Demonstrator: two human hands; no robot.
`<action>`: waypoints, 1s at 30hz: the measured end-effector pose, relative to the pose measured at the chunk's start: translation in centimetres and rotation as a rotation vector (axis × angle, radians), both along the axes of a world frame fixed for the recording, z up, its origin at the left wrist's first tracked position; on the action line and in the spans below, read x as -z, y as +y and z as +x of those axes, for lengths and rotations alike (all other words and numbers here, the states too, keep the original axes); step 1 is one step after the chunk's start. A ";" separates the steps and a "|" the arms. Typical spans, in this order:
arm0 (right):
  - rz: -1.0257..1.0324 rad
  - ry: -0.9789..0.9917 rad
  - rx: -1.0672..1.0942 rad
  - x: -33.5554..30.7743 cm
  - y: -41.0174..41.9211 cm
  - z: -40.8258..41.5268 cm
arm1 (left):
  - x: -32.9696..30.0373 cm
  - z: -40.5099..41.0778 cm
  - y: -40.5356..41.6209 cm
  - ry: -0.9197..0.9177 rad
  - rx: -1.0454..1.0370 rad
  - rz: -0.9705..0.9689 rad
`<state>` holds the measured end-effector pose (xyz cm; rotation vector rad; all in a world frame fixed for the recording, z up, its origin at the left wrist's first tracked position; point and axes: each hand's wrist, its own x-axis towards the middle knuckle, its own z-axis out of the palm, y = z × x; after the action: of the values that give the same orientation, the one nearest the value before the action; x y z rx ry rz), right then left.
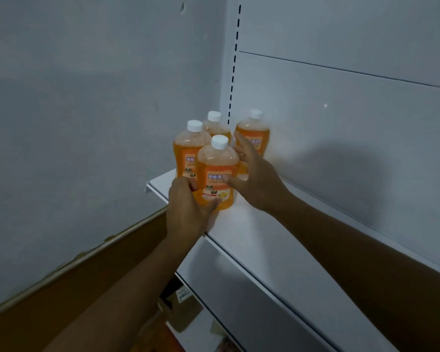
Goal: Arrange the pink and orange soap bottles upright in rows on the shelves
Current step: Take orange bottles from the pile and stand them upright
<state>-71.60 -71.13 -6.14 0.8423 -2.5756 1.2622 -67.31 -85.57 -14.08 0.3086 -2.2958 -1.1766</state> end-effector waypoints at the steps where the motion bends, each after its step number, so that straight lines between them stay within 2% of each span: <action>1: 0.016 -0.004 0.025 0.0 0.8 0.3 | 0.1 0.5 0.4 0.036 -0.018 -0.078; 3: 0.056 -0.001 0.086 0.0 2.6 0.8 | 0.2 1.3 1.2 0.097 -0.012 -0.182; 7: 0.145 -0.033 0.214 -0.2 7.1 2.2 | 0.3 2.6 3.8 0.106 0.013 -0.354; 12: 0.203 -0.028 0.295 0.0 13.1 5.7 | 0.9 3.9 7.2 0.015 0.056 -0.325; 15: 0.251 -0.022 0.328 -0.3 16.8 8.2 | 0.8 5.0 11.1 0.028 0.237 -0.336; 19: 0.377 -0.005 0.440 -1.4 22.6 12.4 | -0.4 6.8 19.2 0.022 0.573 -0.522; 23: 0.489 0.028 0.642 -3.1 30.3 18.0 | -2.6 9.5 28.2 0.177 0.830 -0.661; 30: 0.425 0.002 1.034 -5.3 43.6 31.3 | -6.6 16.9 42.6 0.378 1.171 -0.675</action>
<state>-40.29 -27.51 -0.79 -0.4644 -2.6369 0.4050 -50.38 -42.93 -7.50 -1.5206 -2.2955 -0.6696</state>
